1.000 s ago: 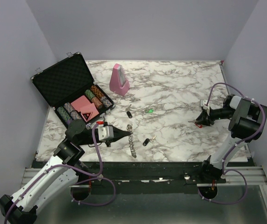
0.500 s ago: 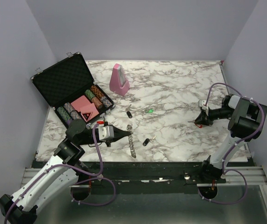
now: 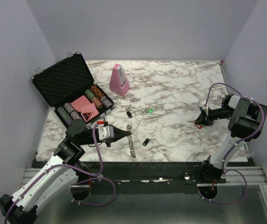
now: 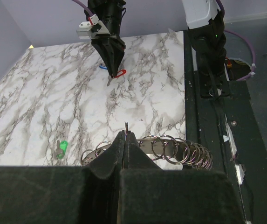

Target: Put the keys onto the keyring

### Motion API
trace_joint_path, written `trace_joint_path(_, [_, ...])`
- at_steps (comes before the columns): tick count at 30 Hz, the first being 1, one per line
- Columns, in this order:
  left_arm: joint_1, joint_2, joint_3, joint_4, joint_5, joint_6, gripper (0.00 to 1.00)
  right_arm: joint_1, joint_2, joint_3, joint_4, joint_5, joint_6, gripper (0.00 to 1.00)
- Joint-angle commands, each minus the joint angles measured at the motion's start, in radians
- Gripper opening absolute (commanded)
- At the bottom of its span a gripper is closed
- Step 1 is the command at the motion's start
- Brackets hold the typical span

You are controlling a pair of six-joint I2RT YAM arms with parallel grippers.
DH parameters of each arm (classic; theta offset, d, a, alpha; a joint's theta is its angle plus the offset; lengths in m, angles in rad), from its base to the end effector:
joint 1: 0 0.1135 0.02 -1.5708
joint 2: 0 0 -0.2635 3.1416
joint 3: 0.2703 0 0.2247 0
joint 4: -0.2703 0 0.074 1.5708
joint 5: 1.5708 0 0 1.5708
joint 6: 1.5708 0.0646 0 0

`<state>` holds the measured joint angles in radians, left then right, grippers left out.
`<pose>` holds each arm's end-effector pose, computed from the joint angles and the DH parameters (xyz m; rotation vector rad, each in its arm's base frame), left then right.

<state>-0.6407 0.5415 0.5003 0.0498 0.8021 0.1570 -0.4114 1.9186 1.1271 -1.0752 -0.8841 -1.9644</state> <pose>0.0780 -0.1161 0.3014 1.1910 1.1498 -0.9943 0.2685 -0.0626 0.1394 -1.5116 1.7727 0.7322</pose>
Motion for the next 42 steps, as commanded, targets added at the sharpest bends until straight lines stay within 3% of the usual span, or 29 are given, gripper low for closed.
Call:
trace_joint_path(1, [0.004,-0.006,0.024,0.015,0.034,0.01,0.0,0.003,0.008,0.023,-0.022,0.016,-0.014,0.23])
trace_joint_path(9, [0.004,-0.005,0.027,0.013,0.034,0.01,0.0,0.003,0.007,0.026,-0.026,0.011,-0.018,0.17])
trace_joint_path(16, [0.006,-0.005,0.026,0.013,0.034,0.01,0.0,0.003,0.005,0.033,-0.046,0.005,-0.03,0.01])
trace_joint_path(24, [0.004,-0.003,0.026,0.013,0.034,0.012,0.0,0.003,0.013,0.092,-0.155,-0.027,-0.028,0.0])
trace_joint_path(31, [0.006,0.006,0.023,0.018,0.036,0.007,0.0,0.003,-0.007,0.24,-0.345,-0.102,0.142,0.0])
trace_joint_path(37, [0.006,0.017,0.018,0.033,0.029,-0.002,0.0,0.051,-0.127,0.229,-0.347,-0.156,0.315,0.0])
trace_joint_path(42, [0.006,0.041,0.023,0.129,0.037,-0.076,0.0,0.199,-0.288,0.247,-0.303,-0.207,0.542,0.0])
